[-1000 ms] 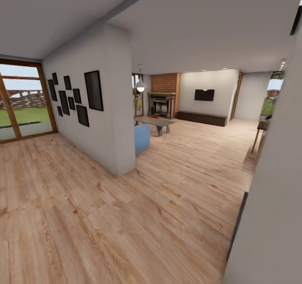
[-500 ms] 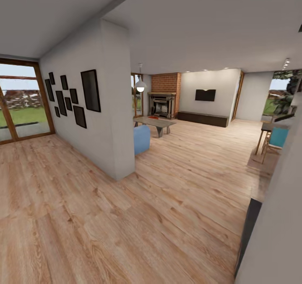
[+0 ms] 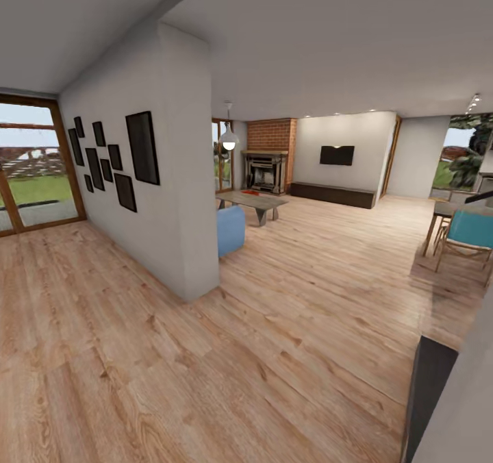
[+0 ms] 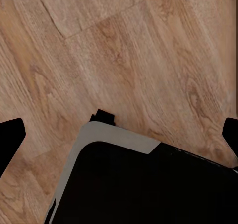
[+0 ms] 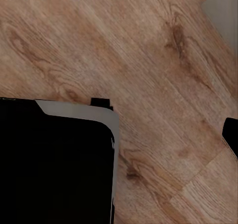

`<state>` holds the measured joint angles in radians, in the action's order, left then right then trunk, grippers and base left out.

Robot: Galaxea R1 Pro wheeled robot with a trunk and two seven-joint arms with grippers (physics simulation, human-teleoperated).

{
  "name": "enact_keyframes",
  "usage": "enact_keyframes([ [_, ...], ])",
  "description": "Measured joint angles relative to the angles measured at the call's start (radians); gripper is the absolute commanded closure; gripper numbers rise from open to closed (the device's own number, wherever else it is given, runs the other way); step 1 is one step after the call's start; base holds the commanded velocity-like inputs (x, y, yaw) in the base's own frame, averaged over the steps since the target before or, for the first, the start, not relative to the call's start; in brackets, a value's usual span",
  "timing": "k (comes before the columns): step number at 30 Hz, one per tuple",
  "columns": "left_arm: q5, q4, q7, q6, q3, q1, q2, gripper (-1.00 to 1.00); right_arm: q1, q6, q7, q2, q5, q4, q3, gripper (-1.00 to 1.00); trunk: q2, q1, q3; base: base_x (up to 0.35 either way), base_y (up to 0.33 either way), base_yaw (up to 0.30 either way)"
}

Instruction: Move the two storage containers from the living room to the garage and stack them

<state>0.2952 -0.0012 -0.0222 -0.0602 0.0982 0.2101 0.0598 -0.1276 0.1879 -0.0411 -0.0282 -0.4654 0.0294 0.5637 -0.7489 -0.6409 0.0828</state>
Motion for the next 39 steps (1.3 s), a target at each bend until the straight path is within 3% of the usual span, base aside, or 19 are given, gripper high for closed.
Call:
enact_keyframes([
  [39,0.0,0.0,0.0,0.002,0.0,0.0,0.0,-1.0,0.0,0.002,0.0,0.0,-0.001,0.0,0.0,-1.0,0.0,0.0,0.0,0.323,0.0,0.0],
])
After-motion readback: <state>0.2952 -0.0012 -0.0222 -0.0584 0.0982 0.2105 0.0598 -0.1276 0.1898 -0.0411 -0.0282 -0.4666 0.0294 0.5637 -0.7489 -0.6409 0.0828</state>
